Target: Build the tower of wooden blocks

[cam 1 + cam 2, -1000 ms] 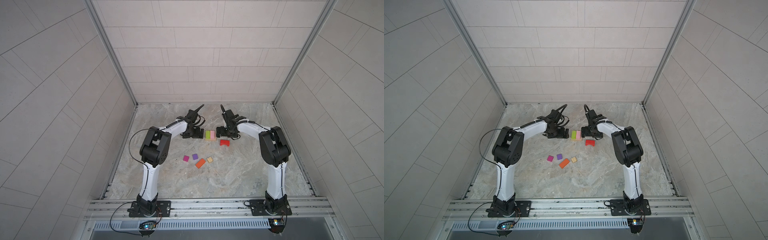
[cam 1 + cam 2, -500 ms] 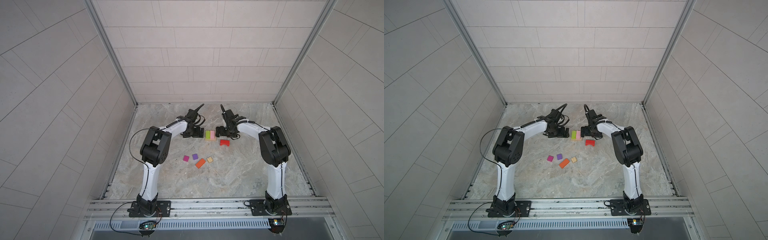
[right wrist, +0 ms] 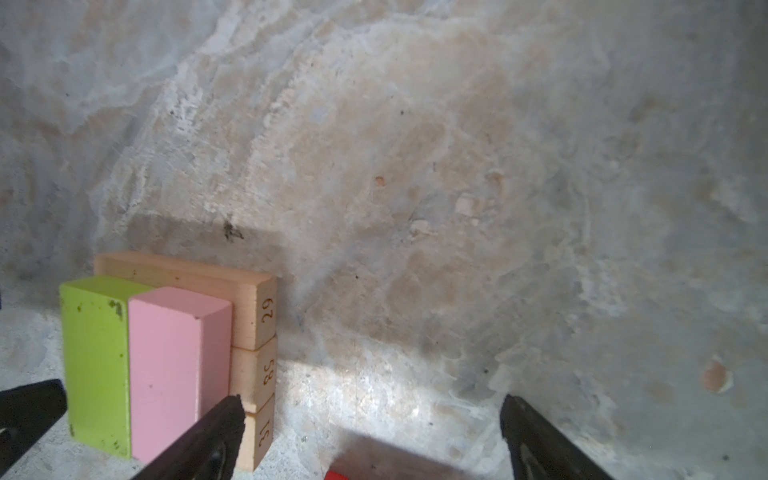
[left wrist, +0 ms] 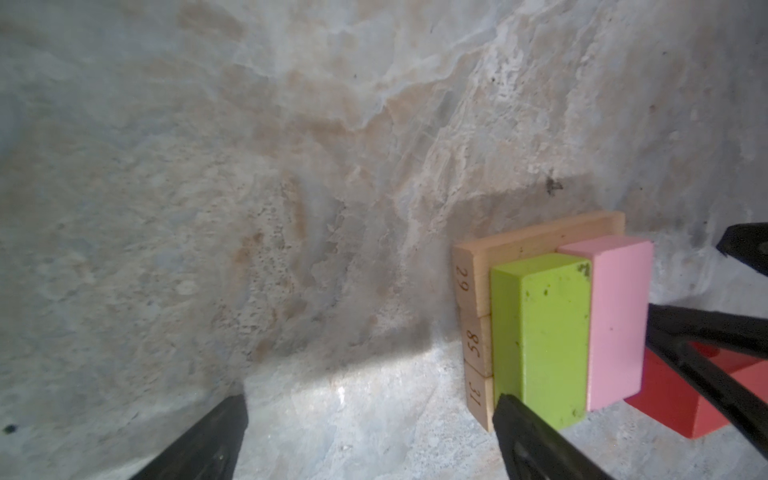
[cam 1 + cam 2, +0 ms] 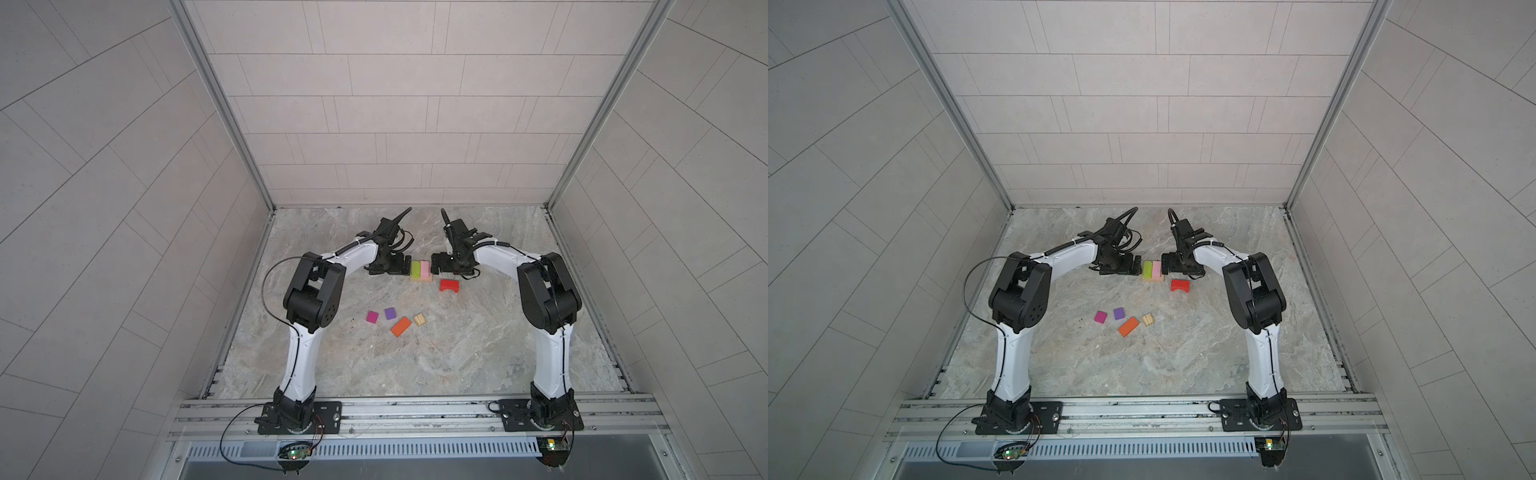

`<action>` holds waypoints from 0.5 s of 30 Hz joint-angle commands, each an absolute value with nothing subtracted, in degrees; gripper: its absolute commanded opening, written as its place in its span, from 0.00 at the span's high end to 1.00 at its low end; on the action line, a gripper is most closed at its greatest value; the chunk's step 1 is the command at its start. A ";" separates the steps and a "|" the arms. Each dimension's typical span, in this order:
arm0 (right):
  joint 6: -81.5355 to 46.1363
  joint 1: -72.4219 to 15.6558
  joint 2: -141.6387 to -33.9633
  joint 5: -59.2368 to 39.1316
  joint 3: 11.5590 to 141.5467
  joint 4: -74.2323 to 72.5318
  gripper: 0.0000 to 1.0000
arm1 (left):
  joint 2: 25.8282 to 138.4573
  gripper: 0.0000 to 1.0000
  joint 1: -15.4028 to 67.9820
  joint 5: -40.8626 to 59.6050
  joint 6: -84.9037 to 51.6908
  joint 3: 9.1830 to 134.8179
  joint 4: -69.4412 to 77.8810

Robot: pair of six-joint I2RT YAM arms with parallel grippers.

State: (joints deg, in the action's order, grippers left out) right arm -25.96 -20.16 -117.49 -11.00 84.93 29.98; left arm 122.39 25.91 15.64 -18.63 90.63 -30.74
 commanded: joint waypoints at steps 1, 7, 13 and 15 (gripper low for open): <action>-26.38 -20.40 -117.59 -10.67 84.66 30.41 0.03 | 123.92 0.00 26.28 15.57 -19.34 91.93 -32.41; -26.44 -20.39 -117.70 -10.88 84.64 30.32 0.03 | 124.10 0.00 26.45 15.61 -19.43 92.11 -32.43; -26.49 -20.40 -117.85 -10.96 84.73 30.23 0.03 | 124.08 0.00 26.54 15.60 -19.51 92.20 -32.61; -26.46 -20.39 -117.86 -10.99 84.73 30.23 0.03 | 124.08 0.00 26.64 15.52 -19.59 92.29 -32.65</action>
State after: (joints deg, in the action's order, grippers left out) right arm -25.96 -20.16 -117.49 -11.22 84.93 29.95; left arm 122.48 26.22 15.59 -19.25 90.76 -30.76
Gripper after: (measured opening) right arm 0.971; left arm 0.996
